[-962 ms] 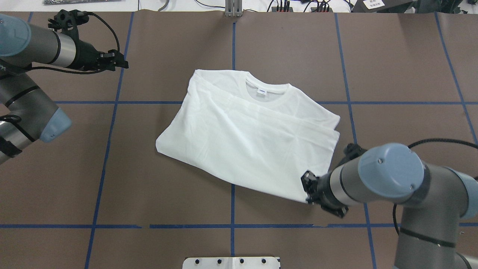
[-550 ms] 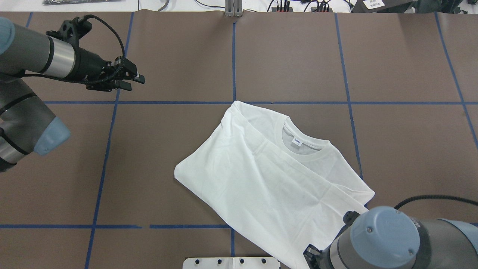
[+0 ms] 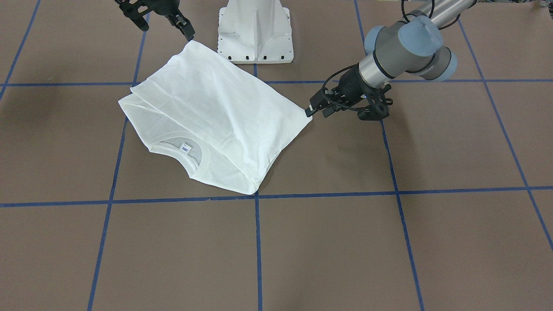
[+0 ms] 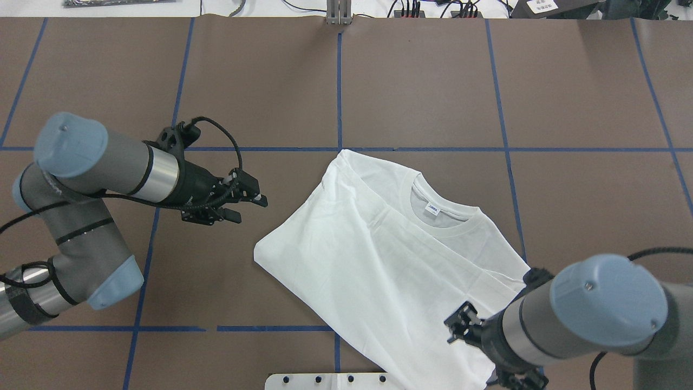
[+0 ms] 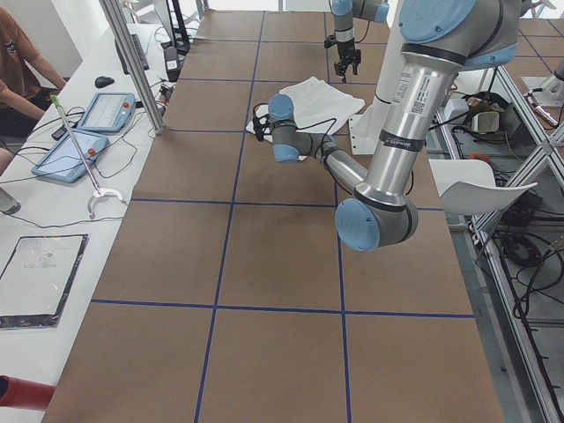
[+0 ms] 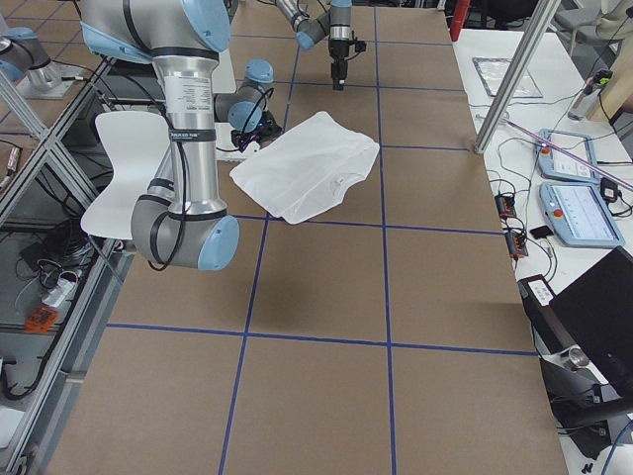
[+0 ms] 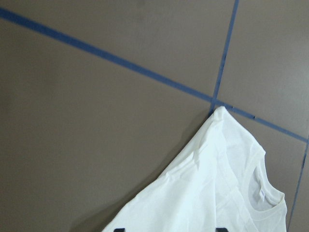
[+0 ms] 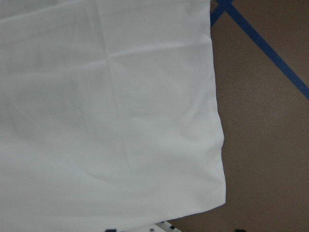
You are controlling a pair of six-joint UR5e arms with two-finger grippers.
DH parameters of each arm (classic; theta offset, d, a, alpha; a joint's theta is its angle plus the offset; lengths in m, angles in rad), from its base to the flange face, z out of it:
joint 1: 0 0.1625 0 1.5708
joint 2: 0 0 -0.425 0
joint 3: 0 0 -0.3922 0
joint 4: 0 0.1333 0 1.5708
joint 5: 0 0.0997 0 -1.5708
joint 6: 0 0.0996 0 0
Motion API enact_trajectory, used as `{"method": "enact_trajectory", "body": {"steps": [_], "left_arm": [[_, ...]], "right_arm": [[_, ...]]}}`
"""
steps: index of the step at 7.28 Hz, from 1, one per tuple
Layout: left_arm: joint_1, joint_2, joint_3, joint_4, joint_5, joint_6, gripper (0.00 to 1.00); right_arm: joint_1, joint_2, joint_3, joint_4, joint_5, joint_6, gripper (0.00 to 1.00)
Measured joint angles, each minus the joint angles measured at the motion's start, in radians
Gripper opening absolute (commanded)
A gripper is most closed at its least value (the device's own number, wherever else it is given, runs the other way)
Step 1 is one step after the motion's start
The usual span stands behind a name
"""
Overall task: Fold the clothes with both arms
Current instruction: 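Straighten the rotated shirt with both grippers, then raise the left gripper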
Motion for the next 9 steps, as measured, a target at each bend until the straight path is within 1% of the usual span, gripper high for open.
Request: {"method": "enact_trajectory", "body": {"steps": [1, 2, 3, 4, 5, 7, 8, 9], "left_arm": [[0.045, 0.009, 0.006, 0.001, 0.035, -0.010, 0.74], [0.074, 0.013, 0.019, 0.002, 0.052, -0.016, 0.74], [0.096, 0.012, 0.036, 0.002, 0.059, -0.020, 0.73], [0.110, 0.009, 0.055, 0.002, 0.062, -0.022, 0.70], [0.119, 0.005, 0.071, 0.002, 0.068, -0.022, 0.66], [0.139, 0.004, 0.082, 0.002, 0.085, -0.023, 0.49], [0.143, 0.006, 0.084, 0.002, 0.088, -0.023, 0.13], [0.144, 0.009, 0.083, 0.002, 0.089, -0.023, 0.00]], "right_arm": [[0.103, 0.027, -0.017, 0.001, 0.004, -0.011, 1.00], [0.203, 0.088, -0.076, 0.001, 0.005, -0.030, 1.00], [0.262, 0.151, -0.156, 0.001, 0.000, -0.063, 1.00], [0.291, 0.195, -0.222, 0.002, -0.005, -0.097, 1.00], [0.306, 0.213, -0.252, 0.003, -0.007, -0.117, 1.00], [0.315, 0.222, -0.268, 0.004, -0.008, -0.128, 1.00], [0.317, 0.222, -0.269, 0.004, -0.008, -0.129, 1.00], [0.319, 0.222, -0.269, 0.004, -0.008, -0.129, 1.00]]}}
